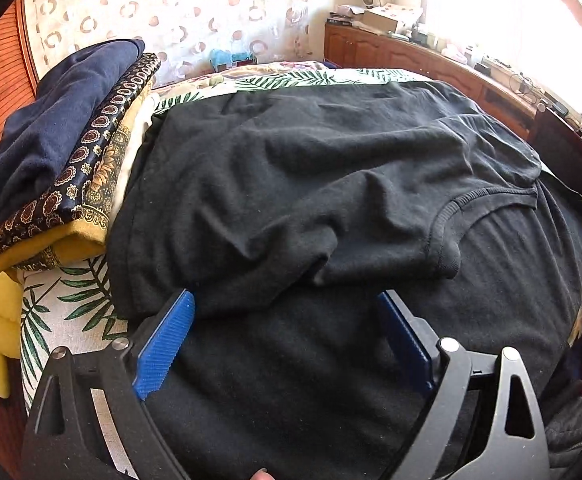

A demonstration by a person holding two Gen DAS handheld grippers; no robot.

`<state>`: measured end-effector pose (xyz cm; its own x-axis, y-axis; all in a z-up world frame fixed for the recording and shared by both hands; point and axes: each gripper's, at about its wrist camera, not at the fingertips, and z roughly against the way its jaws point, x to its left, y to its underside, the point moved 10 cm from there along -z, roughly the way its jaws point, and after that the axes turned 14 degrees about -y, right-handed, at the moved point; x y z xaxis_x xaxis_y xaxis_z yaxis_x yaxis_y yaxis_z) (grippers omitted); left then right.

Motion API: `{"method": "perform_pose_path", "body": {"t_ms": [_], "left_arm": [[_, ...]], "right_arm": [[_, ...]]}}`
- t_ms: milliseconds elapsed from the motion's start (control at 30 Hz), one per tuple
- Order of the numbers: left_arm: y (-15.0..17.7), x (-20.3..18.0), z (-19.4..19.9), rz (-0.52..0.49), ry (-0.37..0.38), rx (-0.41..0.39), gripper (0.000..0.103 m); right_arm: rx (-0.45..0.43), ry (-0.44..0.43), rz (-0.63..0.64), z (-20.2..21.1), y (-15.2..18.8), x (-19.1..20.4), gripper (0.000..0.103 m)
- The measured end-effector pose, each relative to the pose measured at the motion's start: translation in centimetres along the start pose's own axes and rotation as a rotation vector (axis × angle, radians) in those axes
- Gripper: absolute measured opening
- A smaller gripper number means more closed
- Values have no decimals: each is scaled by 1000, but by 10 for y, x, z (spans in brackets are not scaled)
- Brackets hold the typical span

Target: Fold small clothes

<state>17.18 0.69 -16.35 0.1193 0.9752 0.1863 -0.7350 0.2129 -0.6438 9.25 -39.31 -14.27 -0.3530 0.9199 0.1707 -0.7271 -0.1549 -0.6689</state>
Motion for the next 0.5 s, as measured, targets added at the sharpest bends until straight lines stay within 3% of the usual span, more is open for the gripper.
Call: {"method": "perform_pose_path", "body": {"t_ms": [233, 367, 467, 500], "left_arm": [[-2, -2, -4, -9, 6, 12, 98], [-3, -3, -6, -17, 11, 17, 101], [-3, -3, -6, -18, 11, 17, 101], [-3, -4, -6, -21, 13, 18, 102]], "right_arm": [[-10, -3, -28, -5, 2, -6, 4], [-66, -20, -43, 28, -1, 7, 4], [-111, -3, -33, 35, -13, 12, 17], [-127, -6, -34, 36, -19, 12, 27]]}}
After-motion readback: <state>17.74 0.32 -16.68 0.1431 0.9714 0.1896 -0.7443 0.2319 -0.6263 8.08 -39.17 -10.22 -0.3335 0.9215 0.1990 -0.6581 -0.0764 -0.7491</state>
